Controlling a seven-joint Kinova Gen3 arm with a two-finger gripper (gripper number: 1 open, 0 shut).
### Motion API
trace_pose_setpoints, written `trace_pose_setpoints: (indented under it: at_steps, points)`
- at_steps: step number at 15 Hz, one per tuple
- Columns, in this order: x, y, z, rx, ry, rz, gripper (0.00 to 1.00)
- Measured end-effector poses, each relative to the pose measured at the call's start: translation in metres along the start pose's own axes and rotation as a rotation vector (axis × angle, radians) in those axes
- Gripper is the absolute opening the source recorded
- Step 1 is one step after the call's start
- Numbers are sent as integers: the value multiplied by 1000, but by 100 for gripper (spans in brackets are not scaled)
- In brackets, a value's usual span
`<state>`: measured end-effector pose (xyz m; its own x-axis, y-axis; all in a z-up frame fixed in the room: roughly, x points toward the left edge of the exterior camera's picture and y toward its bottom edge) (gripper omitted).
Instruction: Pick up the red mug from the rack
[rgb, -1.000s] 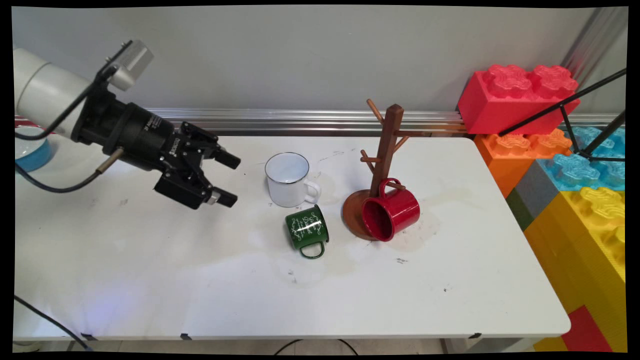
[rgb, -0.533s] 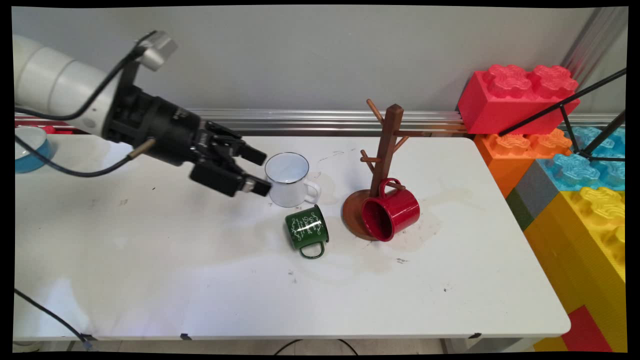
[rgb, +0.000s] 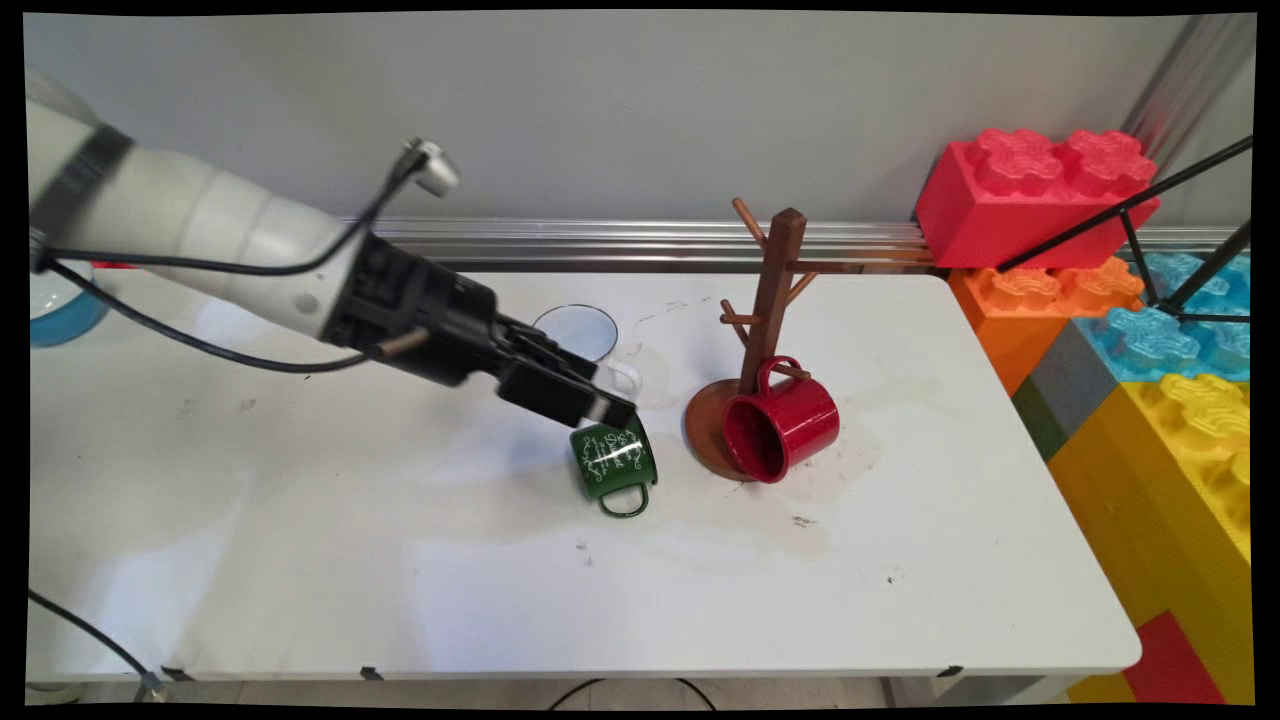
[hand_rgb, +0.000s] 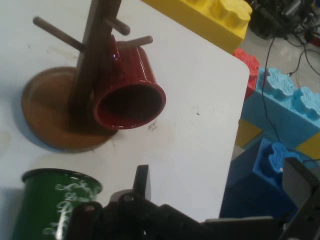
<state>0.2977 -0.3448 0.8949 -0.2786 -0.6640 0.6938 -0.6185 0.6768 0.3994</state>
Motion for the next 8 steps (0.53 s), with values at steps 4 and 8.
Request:
trace_pose_setpoints:
  at_steps: [4, 8]
  points:
    - [0, 6, 27, 8, 6, -63, 100]
    - [1, 9, 50, 24, 11, -111, 100]
